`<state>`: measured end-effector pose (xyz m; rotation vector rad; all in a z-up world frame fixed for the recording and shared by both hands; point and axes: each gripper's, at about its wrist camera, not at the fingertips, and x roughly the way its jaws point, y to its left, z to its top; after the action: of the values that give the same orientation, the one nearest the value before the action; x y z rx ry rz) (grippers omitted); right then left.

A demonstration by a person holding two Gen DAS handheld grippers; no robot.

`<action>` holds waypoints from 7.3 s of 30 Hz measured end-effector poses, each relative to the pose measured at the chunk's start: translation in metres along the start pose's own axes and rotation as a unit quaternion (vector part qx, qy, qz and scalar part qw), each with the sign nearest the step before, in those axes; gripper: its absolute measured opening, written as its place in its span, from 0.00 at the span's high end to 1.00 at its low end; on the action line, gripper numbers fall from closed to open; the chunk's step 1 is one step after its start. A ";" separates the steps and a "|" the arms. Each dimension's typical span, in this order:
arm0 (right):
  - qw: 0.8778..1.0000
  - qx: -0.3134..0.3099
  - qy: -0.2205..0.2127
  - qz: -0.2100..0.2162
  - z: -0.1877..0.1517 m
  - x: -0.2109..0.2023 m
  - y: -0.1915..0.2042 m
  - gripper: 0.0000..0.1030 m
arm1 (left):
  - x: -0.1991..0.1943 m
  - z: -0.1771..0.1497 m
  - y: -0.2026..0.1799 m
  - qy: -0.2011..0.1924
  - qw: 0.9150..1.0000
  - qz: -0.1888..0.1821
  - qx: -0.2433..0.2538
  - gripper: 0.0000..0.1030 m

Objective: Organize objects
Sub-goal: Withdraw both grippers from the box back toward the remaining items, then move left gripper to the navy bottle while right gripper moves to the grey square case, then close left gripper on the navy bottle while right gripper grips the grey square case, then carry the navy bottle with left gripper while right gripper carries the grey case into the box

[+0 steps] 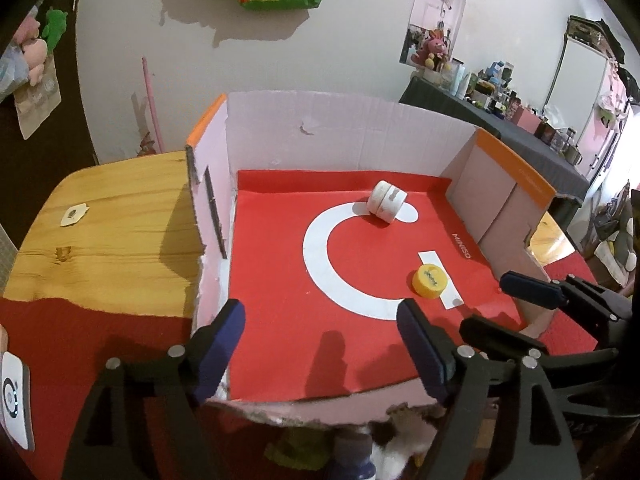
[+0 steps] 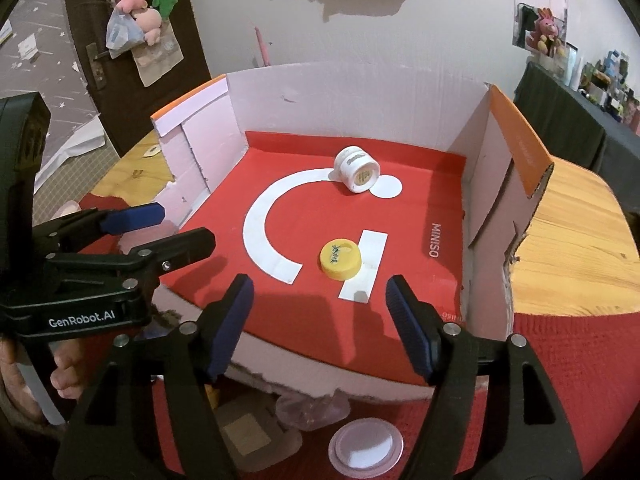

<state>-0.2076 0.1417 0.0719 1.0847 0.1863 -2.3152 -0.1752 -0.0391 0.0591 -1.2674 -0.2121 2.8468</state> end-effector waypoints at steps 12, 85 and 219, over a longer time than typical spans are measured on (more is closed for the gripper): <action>1.000 -0.004 -0.009 -0.011 -0.011 -0.014 0.006 0.23 | -0.018 -0.018 -0.006 -0.011 1.000 0.017 0.007 0.09; 1.000 -0.002 0.009 0.003 -0.099 -0.041 0.032 0.37 | -0.050 -0.108 -0.017 0.018 0.999 0.003 0.027 0.30; 0.994 -0.016 0.099 0.053 0.012 0.047 -0.002 0.45 | 0.027 -0.012 -0.007 0.083 0.996 -0.033 0.024 0.72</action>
<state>-0.2406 0.1183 0.0443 1.2773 0.2348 -2.1043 -0.1851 -0.0286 0.0319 -1.4492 -0.1779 2.6580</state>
